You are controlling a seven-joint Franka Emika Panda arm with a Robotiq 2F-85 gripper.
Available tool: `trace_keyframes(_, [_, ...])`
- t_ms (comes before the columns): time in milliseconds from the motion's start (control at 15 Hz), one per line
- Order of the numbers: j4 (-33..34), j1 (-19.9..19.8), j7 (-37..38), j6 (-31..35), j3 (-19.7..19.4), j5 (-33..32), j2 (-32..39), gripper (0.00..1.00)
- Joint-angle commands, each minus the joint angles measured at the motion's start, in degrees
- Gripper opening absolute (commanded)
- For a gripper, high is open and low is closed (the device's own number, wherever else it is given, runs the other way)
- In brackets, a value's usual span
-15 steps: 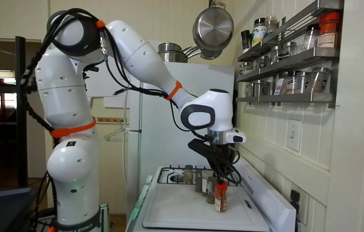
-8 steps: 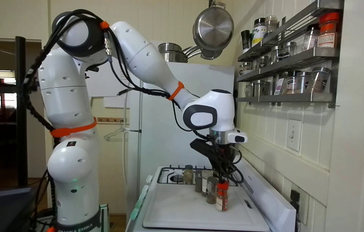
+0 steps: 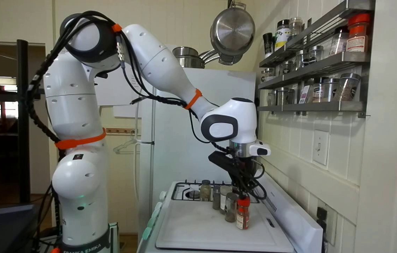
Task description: Close the lid on the red container.
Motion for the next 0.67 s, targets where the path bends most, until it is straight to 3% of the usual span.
trace_keyframes(0, [-0.89, 0.45, 0.27, 0.90, 0.16, 1.04, 4.57, 0.00])
trace_keyframes(600, [-0.93, 0.30, 2.43, 0.28, 1.42, -1.50, 1.09, 0.00])
